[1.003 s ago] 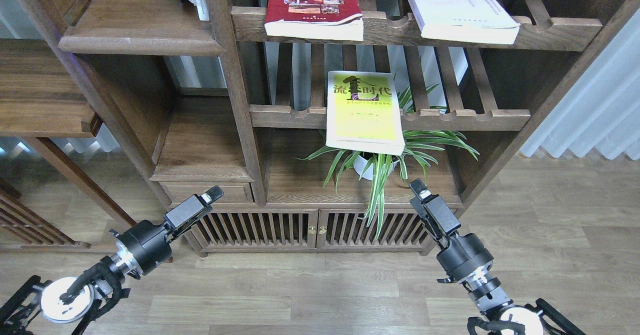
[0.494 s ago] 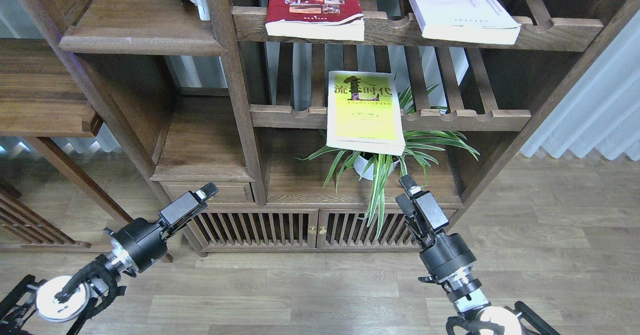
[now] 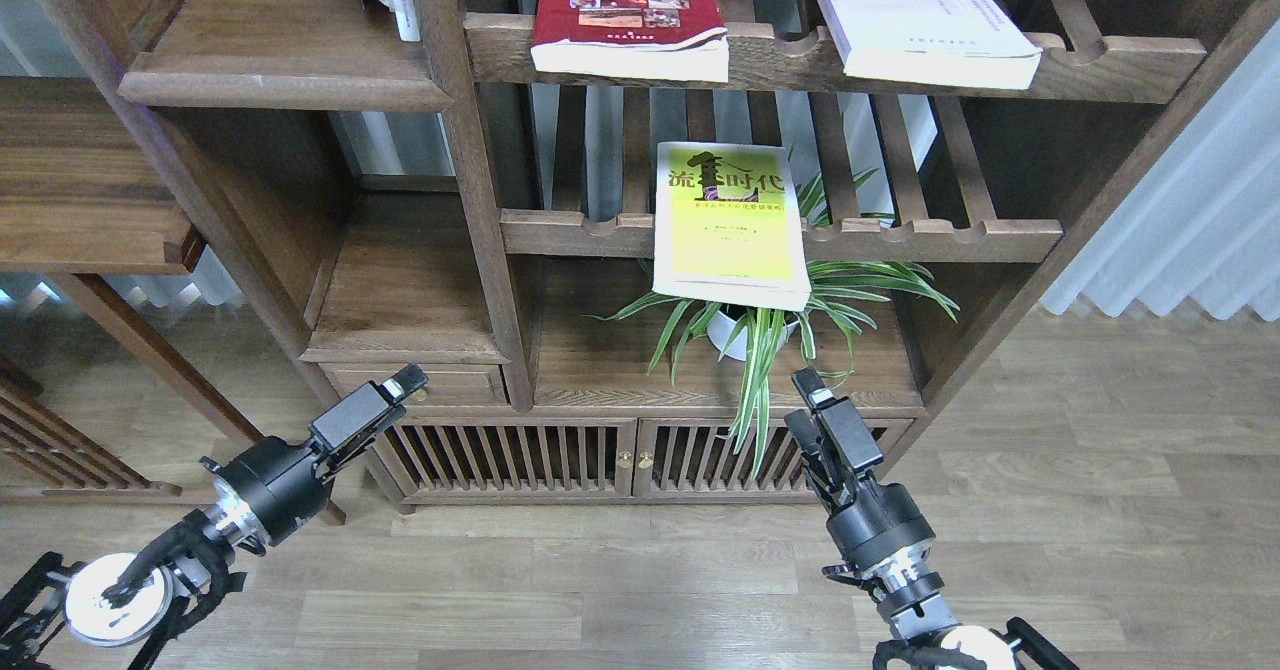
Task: Organize books on shelf
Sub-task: 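Reach the right gripper up toward the yellow-green paperback on the middle shelf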
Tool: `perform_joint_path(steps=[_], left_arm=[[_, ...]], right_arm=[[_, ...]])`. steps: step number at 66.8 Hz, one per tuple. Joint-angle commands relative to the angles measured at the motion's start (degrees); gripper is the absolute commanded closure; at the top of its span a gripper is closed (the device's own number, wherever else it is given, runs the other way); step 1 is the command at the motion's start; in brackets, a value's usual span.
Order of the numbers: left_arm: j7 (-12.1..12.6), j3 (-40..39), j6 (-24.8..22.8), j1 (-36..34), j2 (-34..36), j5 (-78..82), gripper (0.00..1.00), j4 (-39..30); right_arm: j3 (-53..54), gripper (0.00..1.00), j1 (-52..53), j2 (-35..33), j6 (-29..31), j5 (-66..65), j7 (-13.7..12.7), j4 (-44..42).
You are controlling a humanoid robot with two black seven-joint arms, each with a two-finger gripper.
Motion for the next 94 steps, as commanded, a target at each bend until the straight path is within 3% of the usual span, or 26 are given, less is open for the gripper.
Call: perform_joint_path(steps=[1, 17, 47, 75, 94], left_arm=[[0.00, 0.07, 0.00, -0.19, 0.15, 0.02, 0.00, 0.01], [0.00, 0.07, 0.00, -0.02, 0.59, 0.10, 0.00, 0.10], [0.00, 0.69, 0.00, -0.11, 0.06, 0.02, 0.00, 0.10], [0.00, -0.63, 0.00, -0.28, 0.41, 0.02, 0.00, 0.36], [0.00, -3.00, 0.00, -0.11, 0.41, -1.39, 0.00, 3.17]], right_arm=[[-0.12, 0.00, -0.52, 0.04, 0.00, 0.00, 0.03, 0.11], [-0.38, 0.00, -0.87, 5.66, 0.00, -0.18, 0.64, -2.26], [1.28, 0.00, 0.09, 6.46, 0.00, -0.53, 0.99, -3.58], [-4.16, 0.00, -2.02, 6.28, 0.00, -0.62, 0.38, -3.32], [-3.37, 0.00, 1.76, 6.46, 0.00, 2.19, 2.84, -4.29]])
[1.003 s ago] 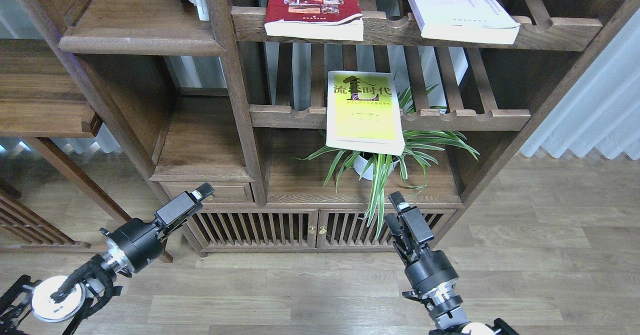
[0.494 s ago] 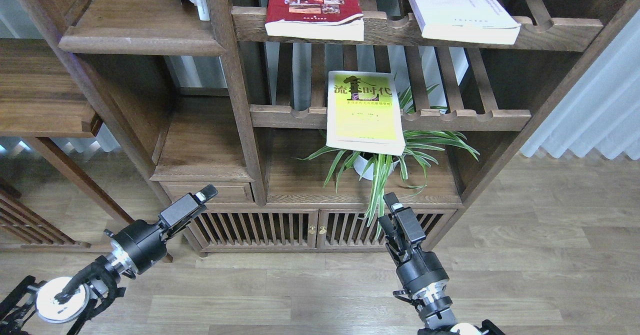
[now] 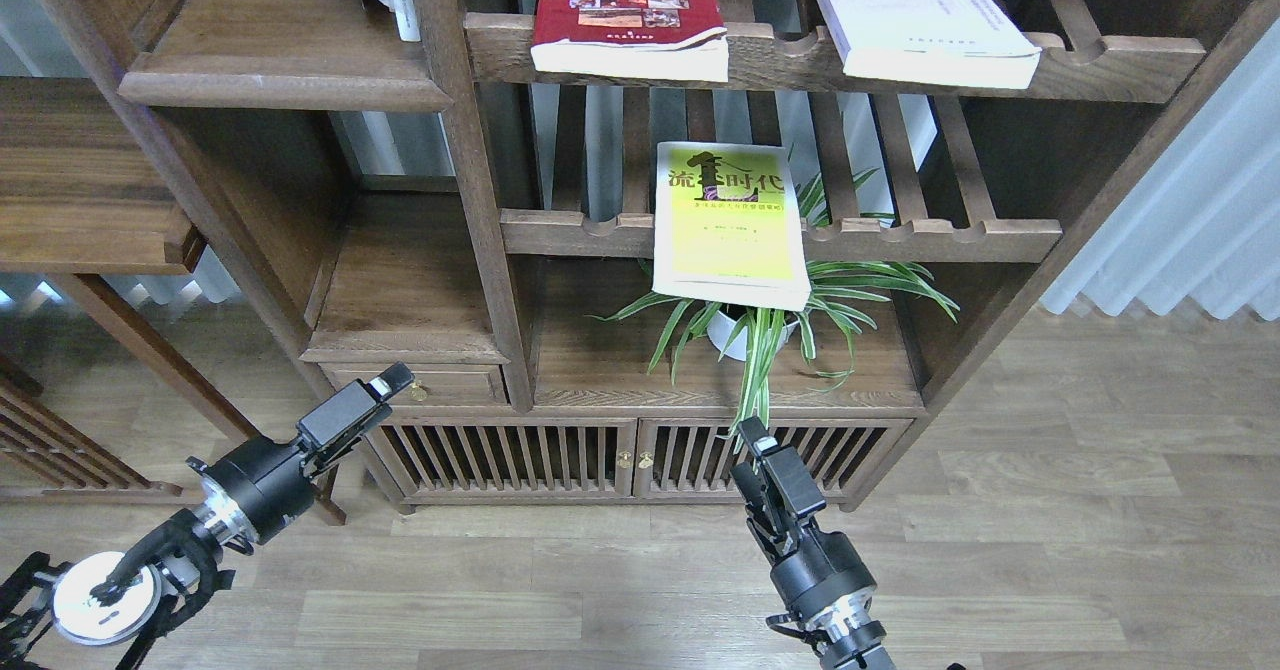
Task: Organize books on shelf
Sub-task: 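Reach the right gripper up toward the yellow-green paperback on the middle shelf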
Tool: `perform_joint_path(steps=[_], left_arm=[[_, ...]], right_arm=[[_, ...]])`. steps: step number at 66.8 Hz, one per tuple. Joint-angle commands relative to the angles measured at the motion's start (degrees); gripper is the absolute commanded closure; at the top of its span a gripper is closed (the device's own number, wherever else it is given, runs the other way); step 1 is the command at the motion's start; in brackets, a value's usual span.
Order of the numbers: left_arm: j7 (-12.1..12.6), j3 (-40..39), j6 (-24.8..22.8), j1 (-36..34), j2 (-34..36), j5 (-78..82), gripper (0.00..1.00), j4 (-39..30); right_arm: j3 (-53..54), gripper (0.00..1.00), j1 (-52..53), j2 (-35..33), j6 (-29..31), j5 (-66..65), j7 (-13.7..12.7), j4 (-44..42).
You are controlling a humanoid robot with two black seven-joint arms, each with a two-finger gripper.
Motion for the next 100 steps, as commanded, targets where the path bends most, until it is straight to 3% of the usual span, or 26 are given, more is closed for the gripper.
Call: perform_joint_path(steps=[1, 31, 63, 77, 100], left_arm=[[0.00, -0.53, 0.00, 0.02, -0.12, -1.00, 0.00, 0.83], [0.00, -1.58, 0.00, -0.15, -0.04, -1.27, 0.00, 2.59], [0.00, -1.84, 0.00, -0.86, 0.05, -1.27, 0.00, 3.11], [0.00, -1.93, 0.00, -0.86, 0.14, -1.27, 0.00, 3.11], [0.00, -2.81, 0.00, -0.95, 1.19, -1.27, 0.00, 3.11]], right_arm=[[-0.02, 0.00, 2.04, 0.01, 0.00, 1.05, 0.85, -0.42], [-5.64, 0.01, 10.12, 0.01, 0.00, 7.29, 2.34, -0.86], [-8.01, 0.03, 17.59, 0.01, -12.18, 22.66, 2.26, -2.27], [-8.10, 0.03, 20.76, 0.01, -12.80, 24.69, 2.26, -2.53], [-8.10, 0.03, 29.02, 0.01, -14.46, 27.41, 2.08, -13.34]])
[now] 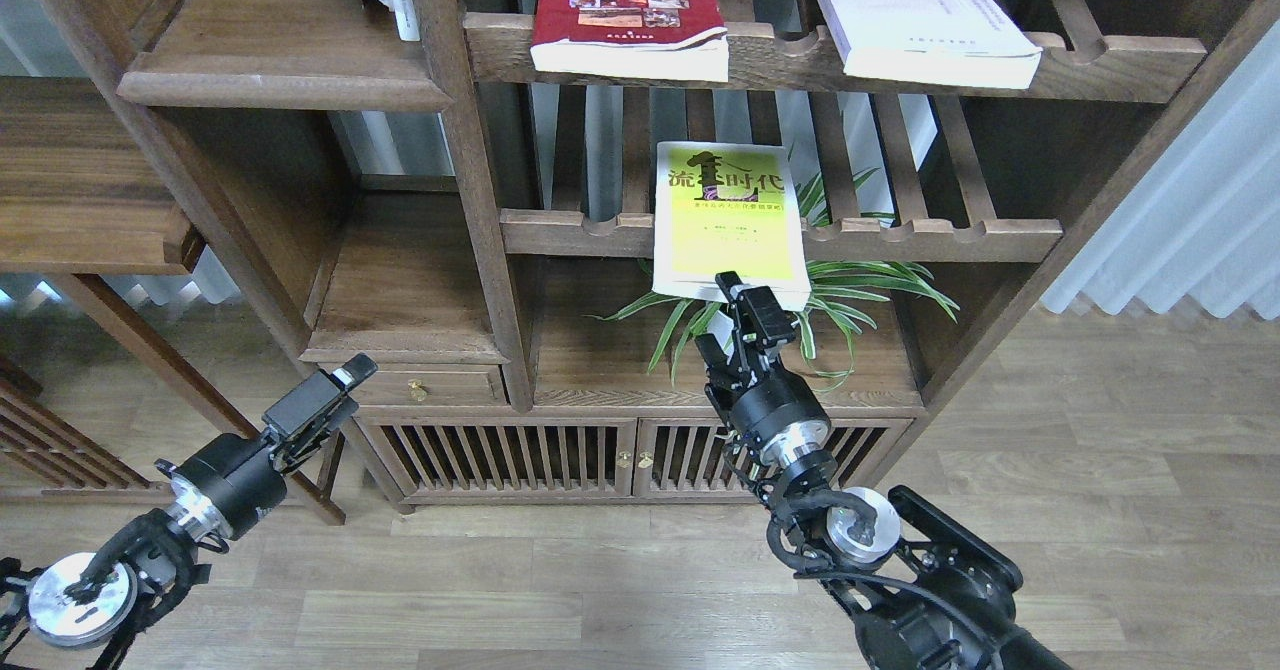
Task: Organize books on shelf
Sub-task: 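Reach the right gripper up toward the yellow-green paperback on the middle shelf, then grasp the yellow-green paperback's lower edge with the right gripper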
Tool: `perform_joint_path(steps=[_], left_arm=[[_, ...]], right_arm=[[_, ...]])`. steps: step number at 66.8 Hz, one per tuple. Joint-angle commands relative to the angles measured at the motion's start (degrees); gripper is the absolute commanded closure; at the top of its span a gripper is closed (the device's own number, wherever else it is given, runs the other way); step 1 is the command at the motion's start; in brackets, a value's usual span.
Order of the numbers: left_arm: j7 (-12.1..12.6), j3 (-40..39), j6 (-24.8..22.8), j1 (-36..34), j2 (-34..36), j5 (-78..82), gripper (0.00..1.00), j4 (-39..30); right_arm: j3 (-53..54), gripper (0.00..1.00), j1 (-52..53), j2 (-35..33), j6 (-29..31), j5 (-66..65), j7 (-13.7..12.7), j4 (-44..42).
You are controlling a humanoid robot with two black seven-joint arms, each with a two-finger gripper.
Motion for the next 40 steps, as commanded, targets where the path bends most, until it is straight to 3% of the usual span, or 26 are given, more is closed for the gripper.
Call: perform_joint_path(steps=[1, 19, 33, 40], left_arm=[[0.00, -0.04, 0.00, 0.08, 0.62, 0.00, 0.00, 0.01], [0.00, 0.05, 0.00, -0.01, 0.71, 0.00, 0.00, 0.01], [0.00, 0.05, 0.00, 0.17, 1.41, 0.00, 0.00, 0.01], [0.00, -0.13, 0.00, 0.08, 1.33, 0.00, 0.00, -0.07]], right_arm=[[0.02, 0.03, 1.95, -0.01, -1.56, 2.41, -0.08, -3.03], [0.11, 0.06, 4.68, -0.01, -4.55, 6.63, -0.16, -4.26], [0.20, 0.21, 5.03, -0.01, -4.37, 6.63, -0.25, -4.35], [0.20, 0.35, 5.29, -0.01, -4.20, 6.72, -0.16, -4.35]])
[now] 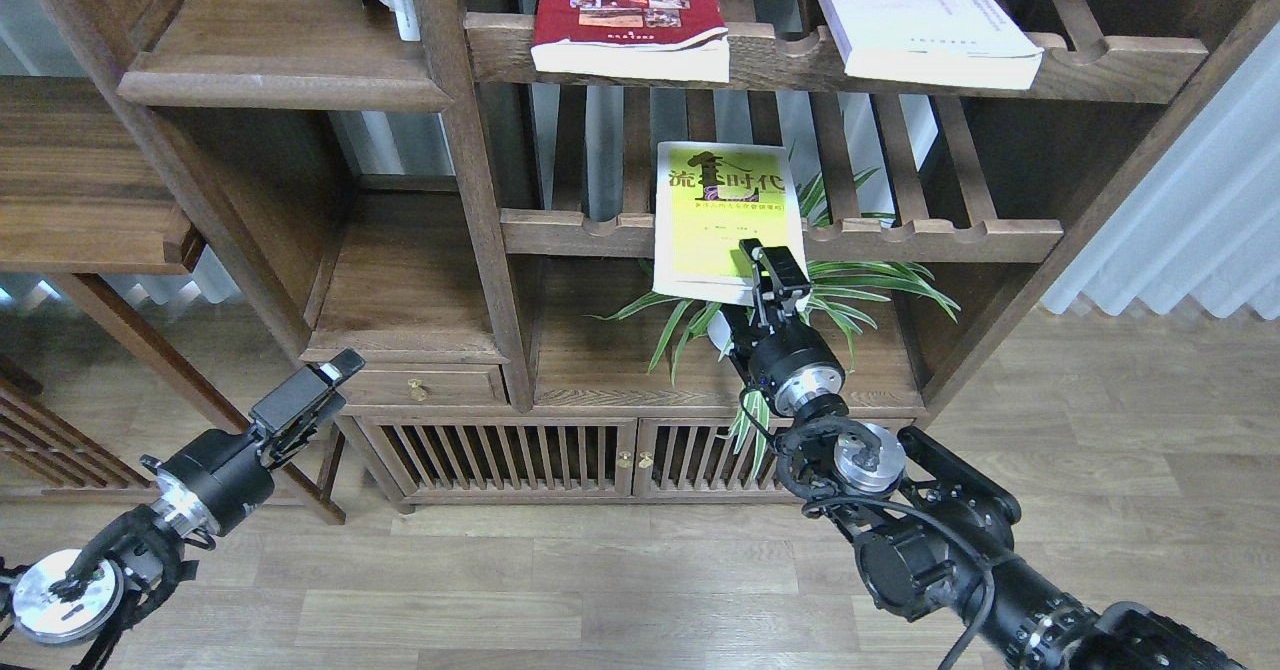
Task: Organize books on shelf
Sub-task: 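Grasp the yellow-green paperback's lower edge with the right gripper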
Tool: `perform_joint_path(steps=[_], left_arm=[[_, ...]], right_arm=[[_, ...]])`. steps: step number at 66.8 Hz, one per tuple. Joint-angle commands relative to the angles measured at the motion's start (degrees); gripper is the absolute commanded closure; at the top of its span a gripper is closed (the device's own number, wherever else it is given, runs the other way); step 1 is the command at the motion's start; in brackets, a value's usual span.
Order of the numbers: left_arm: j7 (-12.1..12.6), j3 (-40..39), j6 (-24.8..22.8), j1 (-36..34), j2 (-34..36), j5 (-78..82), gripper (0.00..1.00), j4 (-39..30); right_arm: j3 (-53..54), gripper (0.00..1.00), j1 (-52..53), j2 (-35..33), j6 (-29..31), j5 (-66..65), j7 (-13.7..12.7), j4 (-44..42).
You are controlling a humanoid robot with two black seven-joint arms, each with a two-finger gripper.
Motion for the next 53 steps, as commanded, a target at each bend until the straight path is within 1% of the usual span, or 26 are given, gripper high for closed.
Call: perform_joint_path(steps=[1, 8, 15, 19, 22, 26, 27, 29, 30, 32, 33, 38, 44, 53], left_arm=[[0.00, -0.16, 0.00, -0.03, -0.05, 0.00, 0.00, -0.09], [0.00, -0.86, 0.00, -0.12, -0.05, 0.00, 0.00, 0.00], [0.00, -1.65, 0.00, -0.12, -0.05, 0.00, 0.00, 0.00], [0.00, -2.09, 0.00, -0.12, -0.05, 0.00, 0.00, 0.00], [0.00, -2.44, 0.00, -0.12, 0.04, 0.00, 0.00, 0.00], [0.00, -2.79, 0.00, -0.12, 0.04, 0.00, 0.00, -0.27], [0.00, -2.88, 0.00, -0.12, 0.04, 0.00, 0.00, -0.44], [0.00, -2.97, 0.00, -0.12, 0.04, 0.00, 0.00, -0.62], [0.00, -3.06, 0.00, -0.12, 0.04, 0.00, 0.00, -0.79], [0.00, -3.15, 0.00, -0.03, 0.04, 0.00, 0.00, -0.97], [0.00, -3.23, 0.00, -0.03, 0.12, 0.00, 0.00, -0.97], [0.00, -3.41, 0.00, 0.06, 0.12, -0.09, 0.00, -0.97], [0.00, -3.76, 0.00, 0.15, 0.12, -0.09, 0.00, -0.97], [0.00, -4.11, 0.00, 0.23, 0.12, -0.09, 0.00, -0.79]], right_arm=[[-0.02, 0.36, 0.15, 0.00, 0.32, 0.08, 0.13, 0.00], [0.07, 0.48, 0.15, 0.00, 0.58, 0.08, 0.22, 0.09], [-0.28, 0.50, 0.15, 0.00, 0.67, -0.27, -0.05, 0.09], [-0.46, 0.52, 0.15, 0.00, 0.67, -0.36, -0.13, 0.18], [-0.46, 0.57, 0.15, 0.00, 0.67, -0.45, -0.13, 0.18], [-0.37, 0.74, 0.15, 0.00, 1.11, -0.54, -0.13, 0.09], [-0.11, 0.84, 0.15, 0.00, 2.15, -0.45, -0.13, 0.09], [-0.11, 0.91, 0.15, 0.00, 3.21, -0.45, -0.13, 0.00], [-0.20, 0.96, -0.20, 0.00, 5.04, -0.54, -0.05, 0.09], [-0.46, 0.96, -0.29, 0.00, 6.64, -0.80, -0.22, -0.08], [-0.72, 0.96, -0.38, 0.00, 8.39, -0.89, -0.22, -0.26], [-3.18, 0.97, -0.38, 0.00, 12.18, -1.59, -0.31, -0.26], [-6.52, 0.97, -0.38, 0.00, 14.73, -1.77, -0.14, -0.35], [-6.79, 0.97, -2.57, 0.00, 15.70, -1.68, -0.05, 0.88]])
